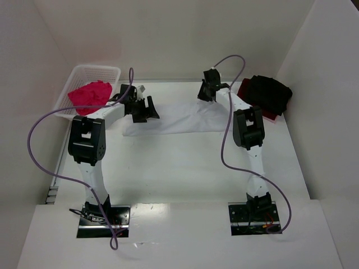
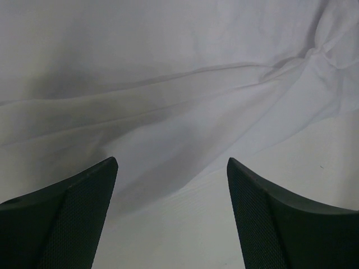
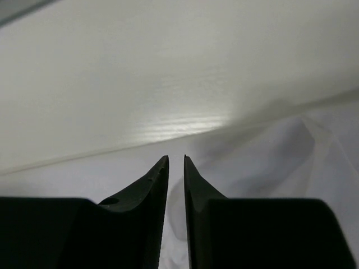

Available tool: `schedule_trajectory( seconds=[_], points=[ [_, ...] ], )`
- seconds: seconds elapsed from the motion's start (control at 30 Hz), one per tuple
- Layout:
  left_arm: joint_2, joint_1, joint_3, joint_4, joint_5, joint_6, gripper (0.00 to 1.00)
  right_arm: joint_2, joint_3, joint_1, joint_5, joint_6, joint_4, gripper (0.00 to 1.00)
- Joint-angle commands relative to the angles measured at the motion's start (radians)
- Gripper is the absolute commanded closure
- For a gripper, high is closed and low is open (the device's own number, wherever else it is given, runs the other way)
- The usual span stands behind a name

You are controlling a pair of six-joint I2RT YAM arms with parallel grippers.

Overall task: Fold and stack the t-shirts
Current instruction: Fold the other side of the tshirt into a rectangle

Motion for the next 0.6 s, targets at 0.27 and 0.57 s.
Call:
schedule_trajectory(
  seconds=[0.27,0.57],
  points=[
    [0.005,0.017,0.091,-0.046,-0.008,0.213,0.11,-0.042,0.173,-0.006,-0.009,0.014,-0.007,0.54],
    [0.093,-0.013,0.244,-0.156,-0.173,0.708,0.01,-0.498,-0.316,-0.038,0.057,0.030,0.102,0.00]
  ],
)
